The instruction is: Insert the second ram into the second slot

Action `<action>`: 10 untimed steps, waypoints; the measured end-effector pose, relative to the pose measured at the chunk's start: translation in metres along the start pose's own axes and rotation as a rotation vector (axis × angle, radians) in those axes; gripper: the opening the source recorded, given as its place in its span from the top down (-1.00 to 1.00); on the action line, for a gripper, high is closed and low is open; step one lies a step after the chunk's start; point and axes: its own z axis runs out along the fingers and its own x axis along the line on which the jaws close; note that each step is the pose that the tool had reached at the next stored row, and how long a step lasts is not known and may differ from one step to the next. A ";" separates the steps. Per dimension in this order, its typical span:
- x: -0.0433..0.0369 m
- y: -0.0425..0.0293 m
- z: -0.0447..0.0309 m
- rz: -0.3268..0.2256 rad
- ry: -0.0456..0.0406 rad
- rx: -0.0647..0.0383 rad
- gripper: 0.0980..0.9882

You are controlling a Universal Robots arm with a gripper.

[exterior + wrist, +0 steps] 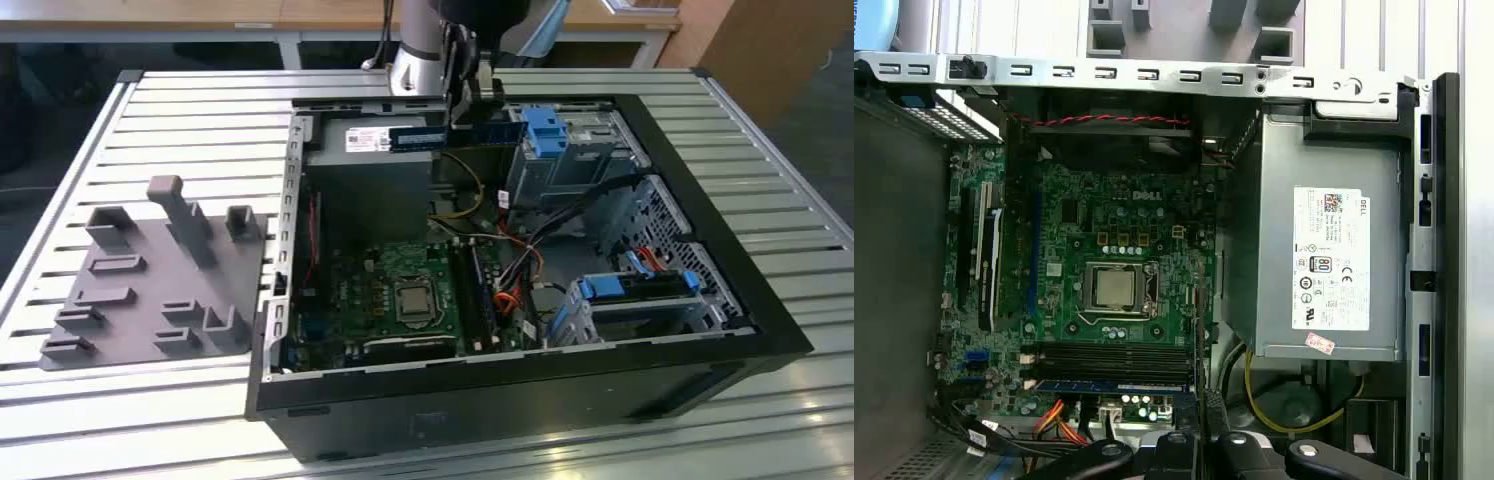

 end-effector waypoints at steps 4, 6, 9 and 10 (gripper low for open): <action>0.0000 0.0000 0.0000 0.000 0.0000 0.000 0.90; 0.0000 0.0000 0.0000 0.004 -0.0001 0.000 0.90; 0.0000 -0.0001 0.0008 0.045 -0.0001 0.001 0.90; 0.0000 0.0000 0.0010 0.064 -0.0005 0.001 0.90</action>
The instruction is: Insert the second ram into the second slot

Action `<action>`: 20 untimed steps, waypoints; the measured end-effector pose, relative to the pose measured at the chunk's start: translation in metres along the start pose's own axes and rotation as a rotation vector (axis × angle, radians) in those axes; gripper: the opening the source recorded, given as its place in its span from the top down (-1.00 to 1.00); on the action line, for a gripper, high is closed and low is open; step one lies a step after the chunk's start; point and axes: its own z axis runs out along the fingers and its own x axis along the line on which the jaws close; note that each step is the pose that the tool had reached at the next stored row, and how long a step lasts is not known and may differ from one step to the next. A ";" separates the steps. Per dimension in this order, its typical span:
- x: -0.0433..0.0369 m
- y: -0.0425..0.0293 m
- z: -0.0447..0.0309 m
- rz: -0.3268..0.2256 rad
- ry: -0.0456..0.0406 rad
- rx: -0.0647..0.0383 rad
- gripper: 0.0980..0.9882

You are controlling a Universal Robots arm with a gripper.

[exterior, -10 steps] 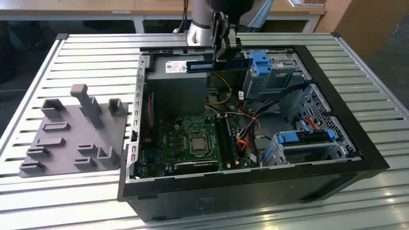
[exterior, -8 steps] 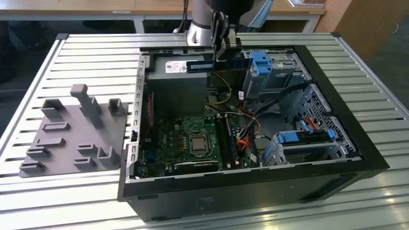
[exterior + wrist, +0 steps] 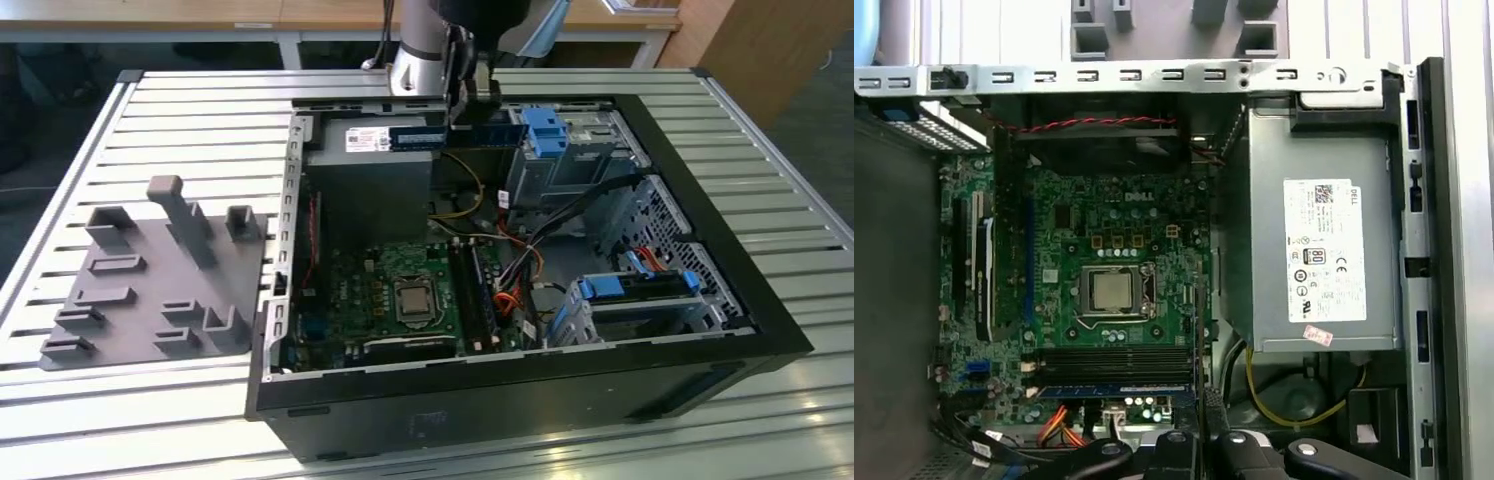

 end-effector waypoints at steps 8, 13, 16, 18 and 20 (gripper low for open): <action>0.0000 -0.0001 0.0020 0.144 -0.0051 0.002 0.90; 0.0000 -0.0001 0.0034 0.236 -0.0075 0.004 0.90; 0.0000 -0.0002 0.0046 0.291 -0.0091 0.005 0.90; 0.0001 -0.0002 0.0057 0.327 -0.0104 0.005 0.90; 0.0001 -0.0003 0.0070 0.363 -0.0117 0.006 0.90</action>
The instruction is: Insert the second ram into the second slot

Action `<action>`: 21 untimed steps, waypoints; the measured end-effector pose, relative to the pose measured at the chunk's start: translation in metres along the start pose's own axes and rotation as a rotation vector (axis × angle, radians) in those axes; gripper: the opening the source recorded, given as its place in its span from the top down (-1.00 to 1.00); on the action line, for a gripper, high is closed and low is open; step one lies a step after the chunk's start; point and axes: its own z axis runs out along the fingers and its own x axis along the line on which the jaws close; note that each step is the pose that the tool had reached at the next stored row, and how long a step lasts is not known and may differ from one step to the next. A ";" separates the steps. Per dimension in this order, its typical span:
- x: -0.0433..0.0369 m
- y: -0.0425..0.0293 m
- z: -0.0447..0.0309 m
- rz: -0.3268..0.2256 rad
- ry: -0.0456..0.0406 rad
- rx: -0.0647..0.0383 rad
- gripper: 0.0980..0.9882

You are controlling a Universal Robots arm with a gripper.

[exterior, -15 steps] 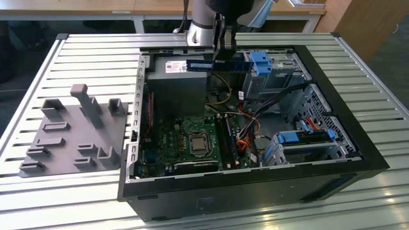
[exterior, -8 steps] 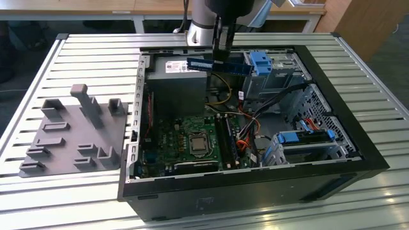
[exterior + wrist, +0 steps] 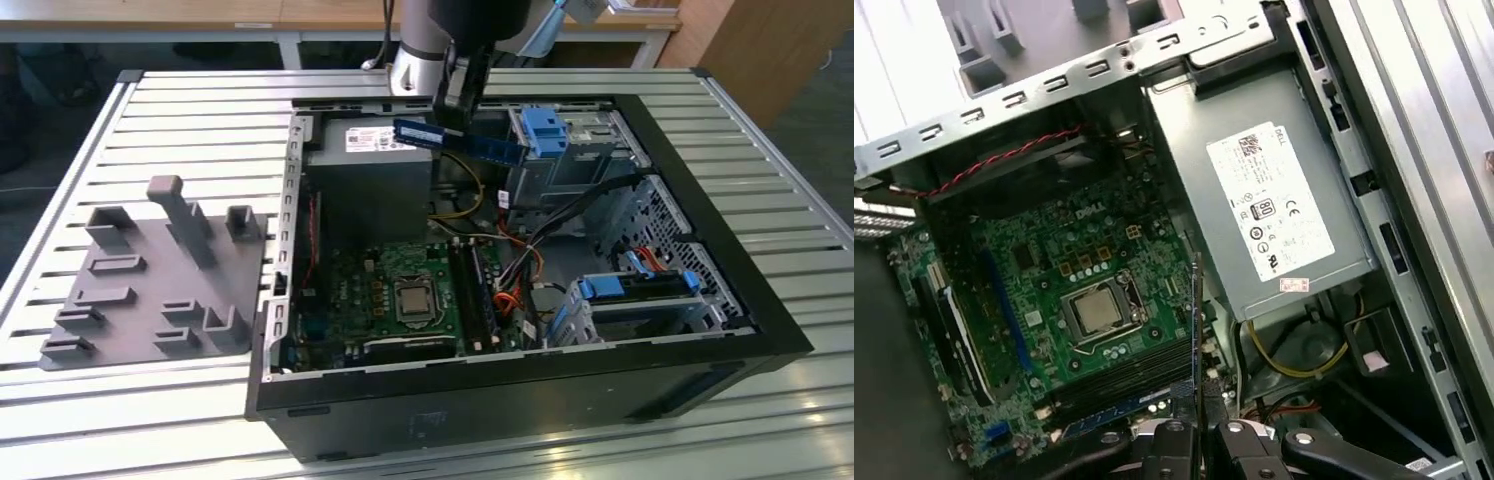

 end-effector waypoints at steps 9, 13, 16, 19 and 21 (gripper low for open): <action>0.0001 -0.0002 0.0064 0.163 -0.0060 0.002 0.90; 0.0001 -0.0004 0.0096 0.236 -0.0088 0.003 0.90; 0.0002 -0.0005 0.0121 0.290 -0.0107 0.004 0.90; 0.0002 -0.0005 0.0147 0.346 -0.0129 0.004 0.90; 0.0002 -0.0006 0.0164 0.382 -0.0141 0.005 0.90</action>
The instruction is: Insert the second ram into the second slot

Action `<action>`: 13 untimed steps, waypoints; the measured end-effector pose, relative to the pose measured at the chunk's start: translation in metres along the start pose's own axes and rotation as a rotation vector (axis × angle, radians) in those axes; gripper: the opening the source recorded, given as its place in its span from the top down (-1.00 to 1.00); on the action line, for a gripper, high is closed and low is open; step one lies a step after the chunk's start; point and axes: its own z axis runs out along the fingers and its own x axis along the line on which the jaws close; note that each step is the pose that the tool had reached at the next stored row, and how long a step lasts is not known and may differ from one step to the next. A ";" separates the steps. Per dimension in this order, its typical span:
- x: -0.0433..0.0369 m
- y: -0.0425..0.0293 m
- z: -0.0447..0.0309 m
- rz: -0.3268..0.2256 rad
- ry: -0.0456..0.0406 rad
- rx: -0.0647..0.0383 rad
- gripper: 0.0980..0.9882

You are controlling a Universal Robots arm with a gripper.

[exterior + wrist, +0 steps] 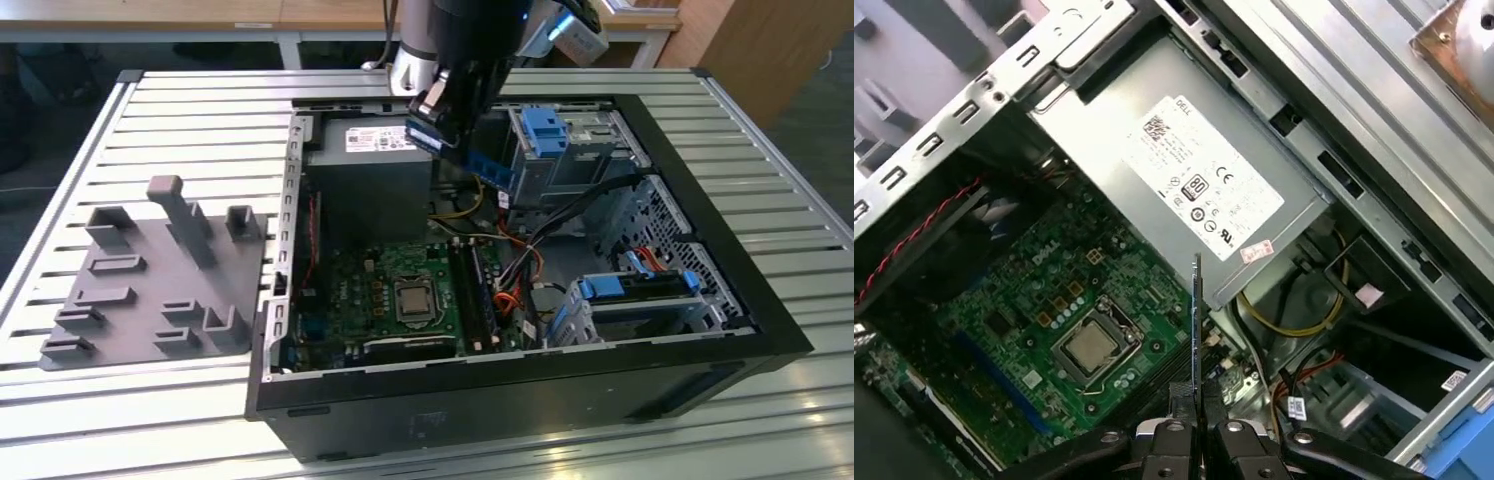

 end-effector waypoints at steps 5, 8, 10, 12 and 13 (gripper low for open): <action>0.0000 -0.0002 0.0043 0.091 -0.0035 0.001 0.90; 0.0001 -0.0003 0.0068 0.145 -0.0054 0.002 0.90; 0.0001 -0.0003 0.0085 0.181 -0.0068 0.002 0.90; 0.0001 -0.0004 0.0102 0.217 -0.0081 0.003 0.90; 0.0001 -0.0004 0.0111 0.236 -0.0089 0.003 0.90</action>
